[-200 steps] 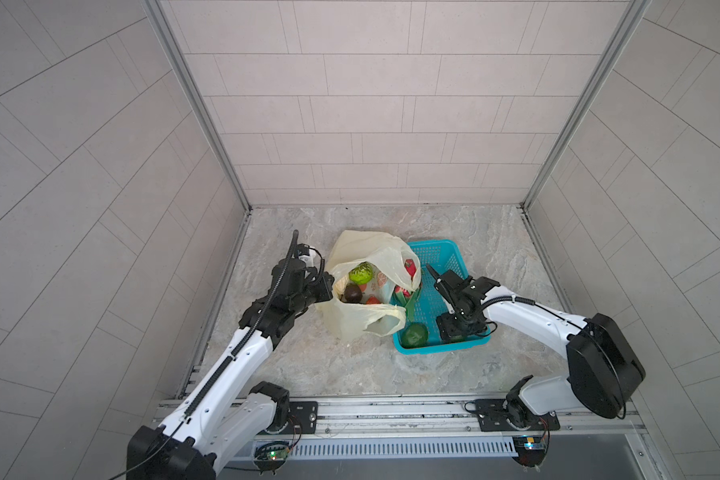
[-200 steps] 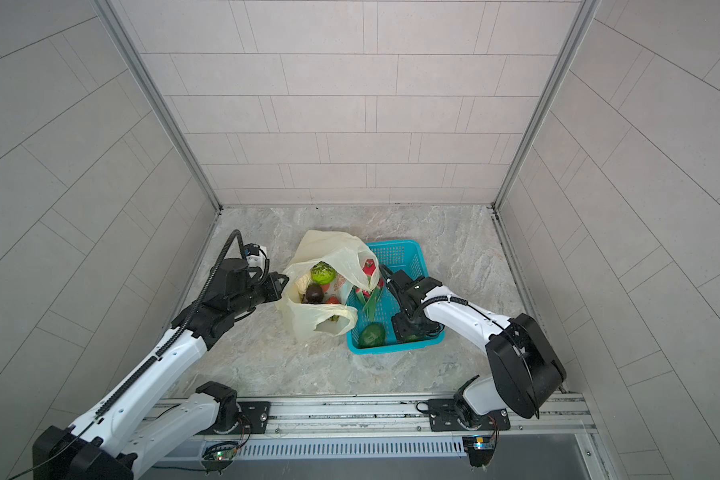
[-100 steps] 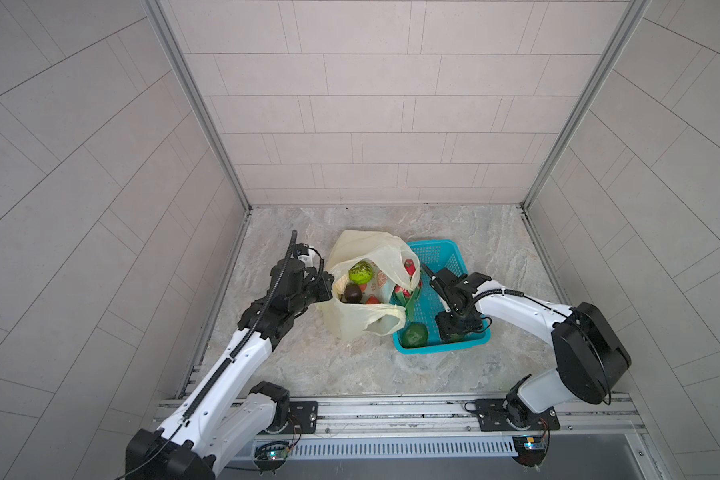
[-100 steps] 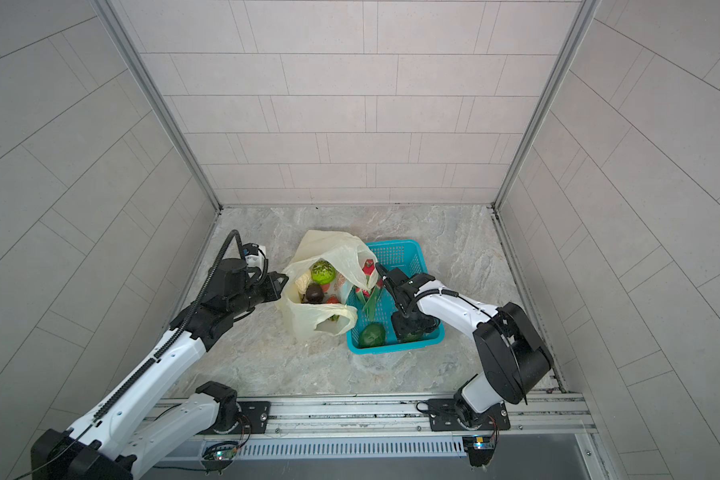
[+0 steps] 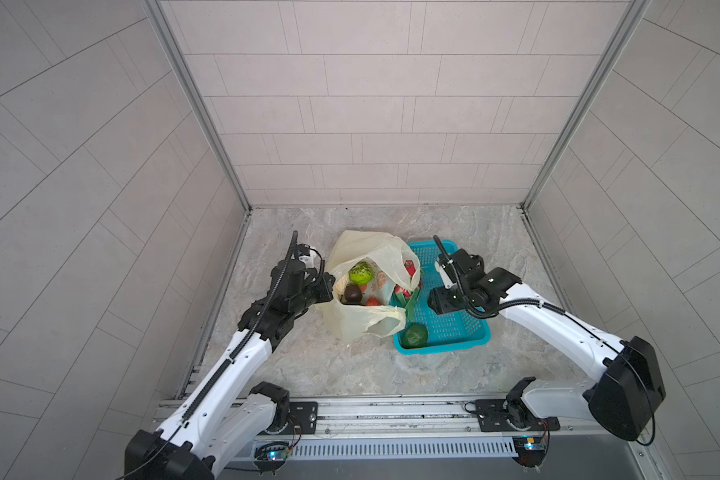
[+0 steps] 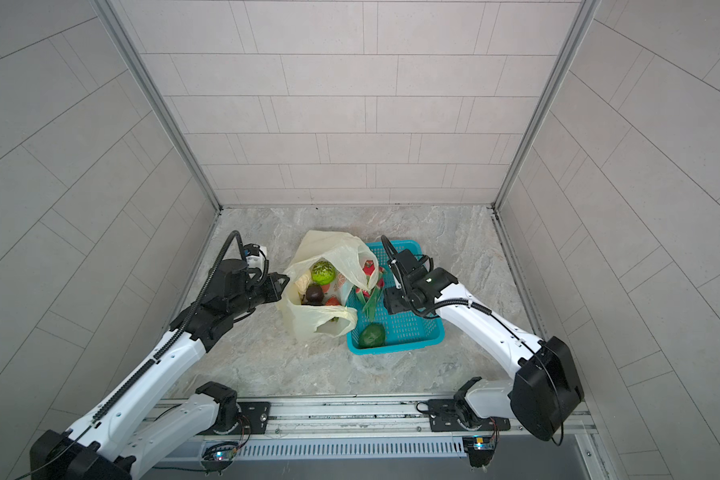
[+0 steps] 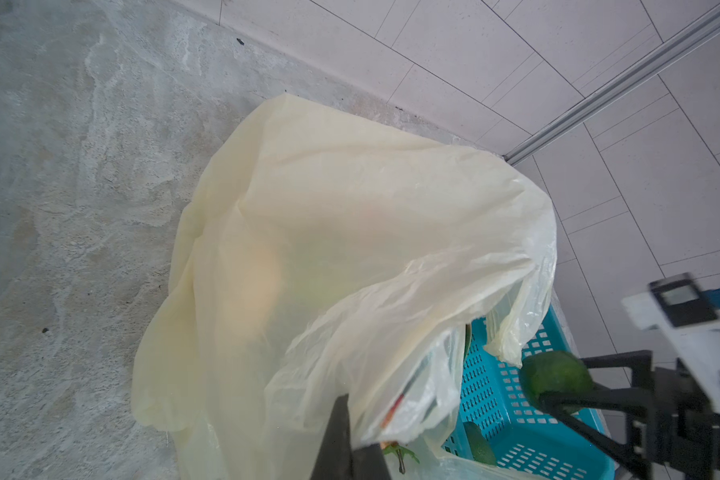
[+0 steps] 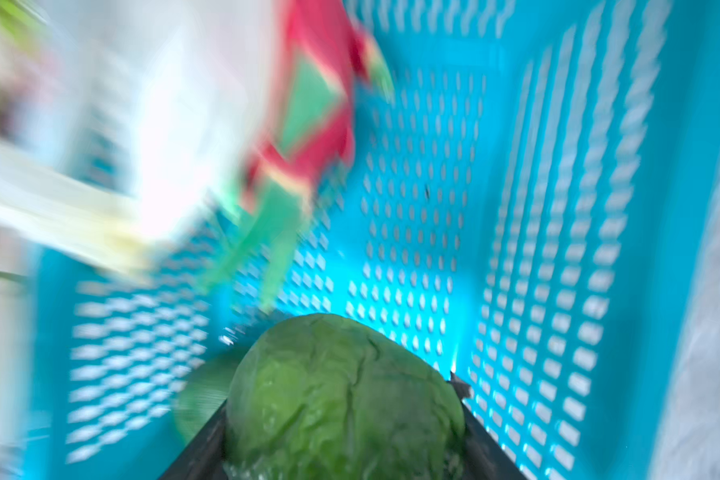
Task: Place the fruits into the plastic bag
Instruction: 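Carry the lime into the bag and open the right gripper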
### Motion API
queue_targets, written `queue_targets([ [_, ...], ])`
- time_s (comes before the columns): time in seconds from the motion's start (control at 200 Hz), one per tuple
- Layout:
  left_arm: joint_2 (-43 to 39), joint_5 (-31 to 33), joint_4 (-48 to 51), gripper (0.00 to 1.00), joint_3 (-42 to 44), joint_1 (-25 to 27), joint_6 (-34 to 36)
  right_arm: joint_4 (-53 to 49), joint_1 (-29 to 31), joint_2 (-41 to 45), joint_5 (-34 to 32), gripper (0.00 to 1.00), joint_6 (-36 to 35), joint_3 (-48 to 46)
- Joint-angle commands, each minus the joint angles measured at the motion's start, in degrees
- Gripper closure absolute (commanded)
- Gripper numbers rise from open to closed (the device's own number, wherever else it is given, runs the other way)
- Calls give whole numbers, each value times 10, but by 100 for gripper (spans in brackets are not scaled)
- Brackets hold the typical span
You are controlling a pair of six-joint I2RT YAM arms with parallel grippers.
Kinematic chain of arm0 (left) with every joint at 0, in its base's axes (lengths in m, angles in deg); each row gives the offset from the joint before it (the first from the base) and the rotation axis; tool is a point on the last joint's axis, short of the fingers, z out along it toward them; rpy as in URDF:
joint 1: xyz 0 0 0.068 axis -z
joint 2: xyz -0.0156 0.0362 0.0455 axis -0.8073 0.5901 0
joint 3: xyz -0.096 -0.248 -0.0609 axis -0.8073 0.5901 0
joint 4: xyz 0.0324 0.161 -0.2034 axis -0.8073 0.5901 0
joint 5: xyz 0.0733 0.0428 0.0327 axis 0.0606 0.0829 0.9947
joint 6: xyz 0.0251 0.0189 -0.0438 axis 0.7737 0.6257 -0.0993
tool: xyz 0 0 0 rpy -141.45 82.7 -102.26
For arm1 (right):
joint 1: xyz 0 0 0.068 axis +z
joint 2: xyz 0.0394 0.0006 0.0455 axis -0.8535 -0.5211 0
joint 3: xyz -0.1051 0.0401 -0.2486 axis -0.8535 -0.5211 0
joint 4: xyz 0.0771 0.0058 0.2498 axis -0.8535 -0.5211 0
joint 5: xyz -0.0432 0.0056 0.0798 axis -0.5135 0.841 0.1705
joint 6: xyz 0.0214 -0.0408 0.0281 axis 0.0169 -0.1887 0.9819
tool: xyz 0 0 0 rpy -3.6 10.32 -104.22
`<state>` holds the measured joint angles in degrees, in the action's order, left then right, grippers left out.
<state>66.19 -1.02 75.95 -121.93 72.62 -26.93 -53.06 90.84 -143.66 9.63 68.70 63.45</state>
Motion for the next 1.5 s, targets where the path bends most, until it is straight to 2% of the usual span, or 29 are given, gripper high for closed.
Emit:
queue_targets([
  [0.0,-7,-6,-17,100,-2,4,5,70,19,29,35,58,-28,33],
  [0.095,-6,-10,-21,100,-3,3,6,135,51,24,87,57,-39,53],
  [0.24,-10,-16,-20,100,-6,4,13,168,95,-51,155,56,-55,92],
  [0.46,-26,-36,15,100,-31,11,46,198,134,-158,196,56,-64,132],
  [0.666,-38,-84,19,100,-48,23,55,150,171,-234,187,55,-118,181],
  [0.951,-33,-62,19,100,-50,54,66,133,209,-315,213,51,-130,231],
  [1.216,-40,-24,21,100,-43,58,64,116,225,-357,246,36,-138,259],
  [1.421,-42,-1,22,100,-36,58,60,111,224,-337,210,17,-135,247],
  [1.496,-41,6,24,100,-36,57,60,111,223,-324,200,14,-132,244],
])
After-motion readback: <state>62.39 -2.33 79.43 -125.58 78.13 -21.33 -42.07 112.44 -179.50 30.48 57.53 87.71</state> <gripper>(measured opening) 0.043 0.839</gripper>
